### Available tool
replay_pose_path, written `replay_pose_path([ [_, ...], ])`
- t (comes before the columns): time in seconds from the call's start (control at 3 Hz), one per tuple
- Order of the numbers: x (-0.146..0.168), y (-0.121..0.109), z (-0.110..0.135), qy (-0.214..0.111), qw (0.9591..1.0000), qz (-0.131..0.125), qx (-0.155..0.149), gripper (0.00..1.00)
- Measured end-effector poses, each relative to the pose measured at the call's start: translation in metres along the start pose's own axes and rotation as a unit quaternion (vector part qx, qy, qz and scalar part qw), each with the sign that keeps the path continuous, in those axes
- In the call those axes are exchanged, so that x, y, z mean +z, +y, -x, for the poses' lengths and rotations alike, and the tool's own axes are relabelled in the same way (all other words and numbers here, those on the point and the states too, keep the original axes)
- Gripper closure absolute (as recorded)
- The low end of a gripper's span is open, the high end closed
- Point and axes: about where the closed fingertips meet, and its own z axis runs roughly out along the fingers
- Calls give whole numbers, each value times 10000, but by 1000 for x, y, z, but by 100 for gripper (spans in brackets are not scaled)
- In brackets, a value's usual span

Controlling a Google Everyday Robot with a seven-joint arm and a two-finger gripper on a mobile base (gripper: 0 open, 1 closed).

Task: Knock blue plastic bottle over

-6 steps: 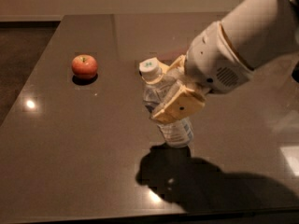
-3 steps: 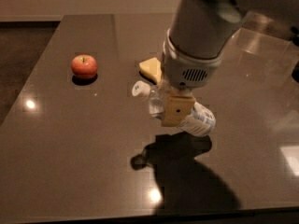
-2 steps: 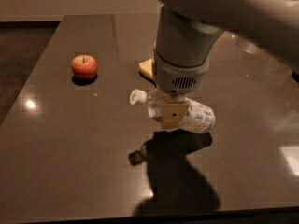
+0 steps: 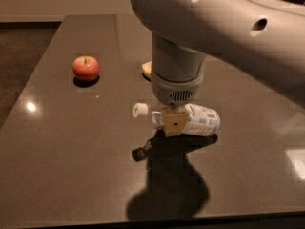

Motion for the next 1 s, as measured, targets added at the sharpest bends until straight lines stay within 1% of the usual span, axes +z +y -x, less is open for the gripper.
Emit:
replay_pose_path([
  [0.33, 12, 4, 1, -5, 9999, 113, -75, 17],
  [0.67, 22, 7, -2, -122, 9995, 269, -70, 0],
  [1.0, 23, 7, -1, -133, 9995, 278, -73, 0],
])
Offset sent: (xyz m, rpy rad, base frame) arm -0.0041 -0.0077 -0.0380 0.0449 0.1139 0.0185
